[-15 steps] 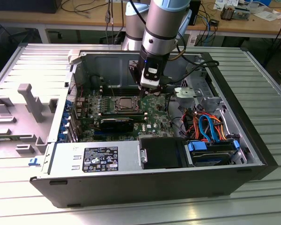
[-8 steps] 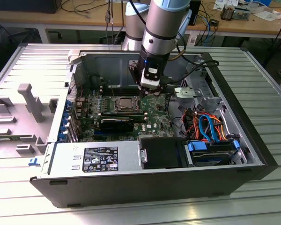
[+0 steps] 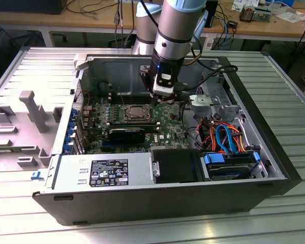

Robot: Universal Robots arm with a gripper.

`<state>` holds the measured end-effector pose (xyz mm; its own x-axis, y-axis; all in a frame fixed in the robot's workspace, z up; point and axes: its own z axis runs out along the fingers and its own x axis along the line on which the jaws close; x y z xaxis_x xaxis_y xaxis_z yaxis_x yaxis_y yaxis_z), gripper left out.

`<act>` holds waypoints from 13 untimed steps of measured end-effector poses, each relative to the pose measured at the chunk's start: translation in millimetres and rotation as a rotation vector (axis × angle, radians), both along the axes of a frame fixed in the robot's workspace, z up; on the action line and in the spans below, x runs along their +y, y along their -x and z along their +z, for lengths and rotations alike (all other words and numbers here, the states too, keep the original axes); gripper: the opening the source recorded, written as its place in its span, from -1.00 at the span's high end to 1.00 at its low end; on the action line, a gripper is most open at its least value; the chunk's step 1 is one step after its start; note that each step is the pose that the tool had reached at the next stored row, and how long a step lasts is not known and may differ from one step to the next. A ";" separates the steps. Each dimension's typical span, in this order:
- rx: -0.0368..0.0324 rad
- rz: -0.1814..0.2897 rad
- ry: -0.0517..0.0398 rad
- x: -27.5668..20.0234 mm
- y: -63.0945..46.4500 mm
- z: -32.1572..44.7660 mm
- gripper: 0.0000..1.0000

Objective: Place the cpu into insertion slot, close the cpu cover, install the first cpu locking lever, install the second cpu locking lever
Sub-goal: 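Install the first cpu locking lever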

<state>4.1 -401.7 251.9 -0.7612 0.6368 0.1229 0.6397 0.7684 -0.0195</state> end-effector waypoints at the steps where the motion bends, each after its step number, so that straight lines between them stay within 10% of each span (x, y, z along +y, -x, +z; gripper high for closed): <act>1: 0.0000 0.004 0.0000 0.0 0.0 0.0 0.78; 13: -0.0001 0.013 0.0000 0.0 0.0 0.0 0.78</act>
<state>4.1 -401.7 251.8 -0.7694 0.6268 0.1229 0.6296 0.7766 -0.0194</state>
